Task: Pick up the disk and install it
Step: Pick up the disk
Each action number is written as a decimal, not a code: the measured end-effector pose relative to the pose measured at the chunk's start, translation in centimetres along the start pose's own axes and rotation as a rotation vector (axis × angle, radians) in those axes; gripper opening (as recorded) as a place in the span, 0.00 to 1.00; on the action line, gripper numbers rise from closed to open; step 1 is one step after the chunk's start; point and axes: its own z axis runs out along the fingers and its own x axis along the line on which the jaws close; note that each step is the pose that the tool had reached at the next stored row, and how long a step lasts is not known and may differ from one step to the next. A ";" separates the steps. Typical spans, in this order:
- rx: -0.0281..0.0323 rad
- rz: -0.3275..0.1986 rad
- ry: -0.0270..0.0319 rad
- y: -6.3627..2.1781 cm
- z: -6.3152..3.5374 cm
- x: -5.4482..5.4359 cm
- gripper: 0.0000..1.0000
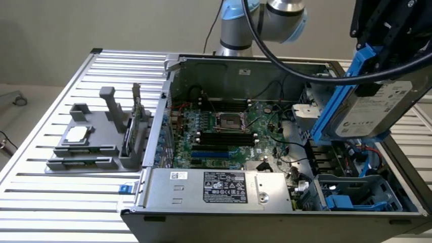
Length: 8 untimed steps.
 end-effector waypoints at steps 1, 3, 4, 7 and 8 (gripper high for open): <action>0.0000 0.000 -0.0008 -0.11 -0.01 0.2 0.33; 0.0000 0.000 -0.0017 -0.23 -0.04 0.6 0.33; 0.0000 0.000 -0.0022 -0.27 -0.05 0.9 0.33; 0.0002 0.000 -0.0037 -0.31 -0.08 1.6 0.33; 0.0002 0.000 -0.0042 -0.32 -0.10 1.9 0.33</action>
